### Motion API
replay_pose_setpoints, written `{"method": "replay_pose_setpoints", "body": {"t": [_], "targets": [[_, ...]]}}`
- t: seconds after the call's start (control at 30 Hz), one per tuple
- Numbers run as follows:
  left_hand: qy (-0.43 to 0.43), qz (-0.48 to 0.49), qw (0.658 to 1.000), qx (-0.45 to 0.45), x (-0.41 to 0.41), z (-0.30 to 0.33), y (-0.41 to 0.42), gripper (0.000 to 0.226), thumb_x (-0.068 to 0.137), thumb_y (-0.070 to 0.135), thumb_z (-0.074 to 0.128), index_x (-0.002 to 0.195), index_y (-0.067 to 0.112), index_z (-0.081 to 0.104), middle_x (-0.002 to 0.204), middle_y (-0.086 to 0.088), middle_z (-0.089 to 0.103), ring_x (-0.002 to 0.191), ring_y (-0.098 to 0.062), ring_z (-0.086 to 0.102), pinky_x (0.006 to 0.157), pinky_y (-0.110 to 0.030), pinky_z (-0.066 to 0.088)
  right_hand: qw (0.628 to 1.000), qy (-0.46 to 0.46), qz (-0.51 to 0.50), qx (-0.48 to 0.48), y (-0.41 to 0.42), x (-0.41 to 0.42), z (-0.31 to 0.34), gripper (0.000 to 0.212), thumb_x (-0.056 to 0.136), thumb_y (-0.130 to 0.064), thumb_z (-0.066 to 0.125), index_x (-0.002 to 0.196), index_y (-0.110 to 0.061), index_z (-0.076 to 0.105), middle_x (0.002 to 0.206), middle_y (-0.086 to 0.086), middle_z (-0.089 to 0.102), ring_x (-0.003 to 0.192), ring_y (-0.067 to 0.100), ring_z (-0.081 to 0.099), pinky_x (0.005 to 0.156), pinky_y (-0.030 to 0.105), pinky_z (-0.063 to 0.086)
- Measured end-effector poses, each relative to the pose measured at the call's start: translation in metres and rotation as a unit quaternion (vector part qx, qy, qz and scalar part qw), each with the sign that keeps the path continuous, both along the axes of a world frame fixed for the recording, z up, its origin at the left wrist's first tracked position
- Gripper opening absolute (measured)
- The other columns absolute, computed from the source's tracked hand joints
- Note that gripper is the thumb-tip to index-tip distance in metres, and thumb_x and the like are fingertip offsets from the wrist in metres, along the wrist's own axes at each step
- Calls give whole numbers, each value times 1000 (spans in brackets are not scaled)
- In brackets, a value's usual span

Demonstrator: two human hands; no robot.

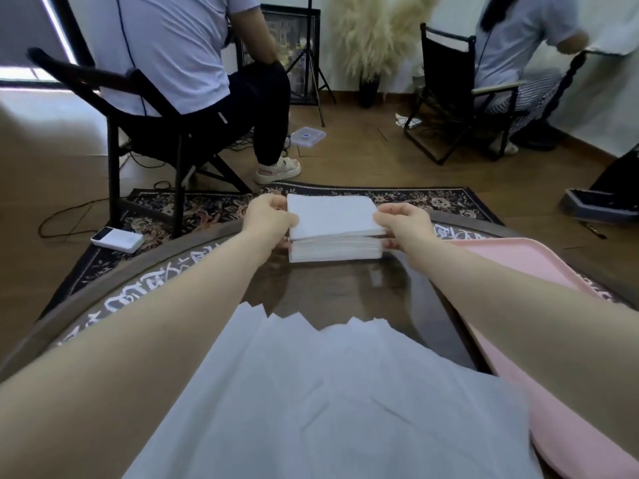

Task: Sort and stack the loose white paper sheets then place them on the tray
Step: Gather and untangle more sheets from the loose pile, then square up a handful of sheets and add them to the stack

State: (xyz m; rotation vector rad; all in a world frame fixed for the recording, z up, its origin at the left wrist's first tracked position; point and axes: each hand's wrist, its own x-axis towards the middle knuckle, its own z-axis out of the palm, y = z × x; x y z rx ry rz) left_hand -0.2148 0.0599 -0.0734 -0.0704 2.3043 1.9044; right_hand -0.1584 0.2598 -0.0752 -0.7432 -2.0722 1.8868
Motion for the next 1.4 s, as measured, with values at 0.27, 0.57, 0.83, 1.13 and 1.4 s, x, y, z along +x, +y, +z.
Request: {"method": "replay_pose_setpoints", "body": {"t": [0.27, 0.57, 0.83, 1.13, 1.4], "targets": [[33, 17, 999, -23, -2, 2, 5, 33, 89, -1, 61, 118, 15, 61, 108, -3, 61, 80, -22, 62, 48, -29, 51, 1000, 5, -8, 1, 1, -2, 3, 12, 92, -3, 63, 100, -12, 61, 85, 1, 60, 65, 13, 53, 42, 19, 43], [29, 6, 1000, -3, 0, 0, 2, 38, 89, 0, 60, 125, 10, 59, 118, -9, 62, 84, -26, 61, 50, -30, 50, 1000, 13, -12, 10, 0, 4, 2, 9, 93, -2, 59, 96, -11, 60, 89, 3, 60, 70, 16, 56, 44, 19, 46], [80, 15, 992, -97, 2, -3, -1, 41, 93, 19, 61, 133, 11, 53, 98, 0, 59, 101, -30, 62, 81, -44, 56, 995, 4, -19, 94, 3, 2, -2, 3, 92, -14, 62, 90, -16, 61, 89, -2, 60, 79, 21, 61, 72, 35, 57], [257, -148, 791, -535, 33, -2, -17, 49, 97, 41, 54, 144, 33, 42, 128, -8, 61, 117, -32, 56, 87, -39, 47, 905, -27, 146, 400, 10, 30, -3, 42, 88, -32, 71, 126, -23, 56, 96, 1, 65, 84, 25, 65, 81, 44, 55], [162, -170, 826, -512, 114, 40, -78, 62, 94, 49, 57, 150, 38, 33, 133, 3, 61, 118, -22, 57, 88, -35, 47, 908, -68, 179, 371, 6, 108, 24, 50, 85, -37, 73, 130, -26, 54, 103, -9, 62, 96, 16, 62, 87, 40, 53]]}}
